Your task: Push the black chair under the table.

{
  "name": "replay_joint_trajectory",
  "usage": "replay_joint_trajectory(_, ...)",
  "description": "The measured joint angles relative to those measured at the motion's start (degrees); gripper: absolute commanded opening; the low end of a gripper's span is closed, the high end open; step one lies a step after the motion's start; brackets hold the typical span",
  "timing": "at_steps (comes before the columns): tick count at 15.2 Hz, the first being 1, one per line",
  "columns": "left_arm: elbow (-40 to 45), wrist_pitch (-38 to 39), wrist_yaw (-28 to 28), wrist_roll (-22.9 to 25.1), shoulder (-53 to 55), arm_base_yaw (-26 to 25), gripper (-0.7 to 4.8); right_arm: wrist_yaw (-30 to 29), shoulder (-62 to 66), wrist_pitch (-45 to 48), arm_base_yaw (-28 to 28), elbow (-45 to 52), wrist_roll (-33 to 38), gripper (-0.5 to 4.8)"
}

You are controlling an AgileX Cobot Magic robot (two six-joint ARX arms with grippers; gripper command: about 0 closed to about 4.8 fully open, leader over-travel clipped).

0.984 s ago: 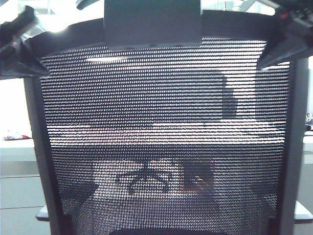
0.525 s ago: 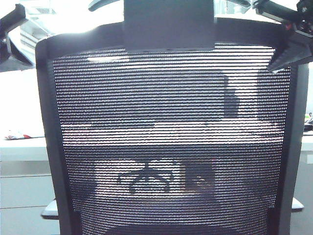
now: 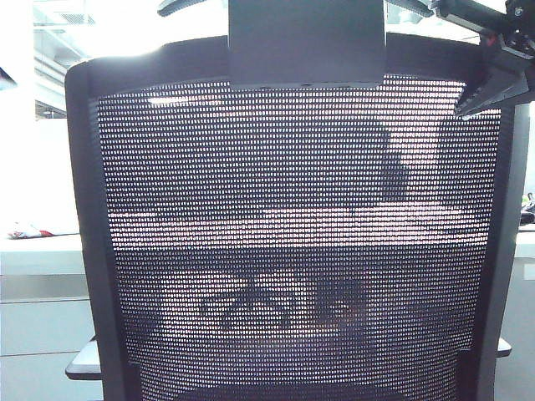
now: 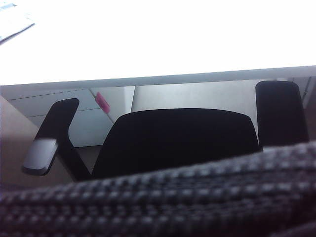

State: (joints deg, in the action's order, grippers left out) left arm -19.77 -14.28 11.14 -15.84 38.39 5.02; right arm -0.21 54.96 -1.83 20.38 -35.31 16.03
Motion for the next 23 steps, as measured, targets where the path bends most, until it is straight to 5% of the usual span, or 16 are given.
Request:
replay_joint_trajectory(3, 0.2, 11.1, 9.7, -3.3, -12.3, -0.1, -0.06, -0.2, 0.0, 0.0, 0.0, 0.0, 0.0, -0.05)
replay_joint_trajectory(5, 0.6, 11.6, 13.2, -6.2, -14.8, 2.8, -0.06, -0.3, 0.0, 0.0, 0.0, 0.0, 0.0, -0.05)
replay_joint_trajectory(9, 0.6, 7.7, 10.7, -6.1, -8.2, 11.8, -0.06, -0.5, 0.0, 0.0, 0.0, 0.0, 0.0, -0.05)
replay_joint_trajectory(14, 0.6, -5.8, 7.7, -6.0, 5.4, 11.9, -0.06, -0.8, 0.0, 0.1, 0.0, 0.0, 0.2, -0.05)
replay_joint_trajectory(23, 0.6, -12.3, 3.8, -1.9, 14.7, 12.0, -0.06, -1.0, 0.0, 0.3, 0.0, 0.0, 0.2, -0.05)
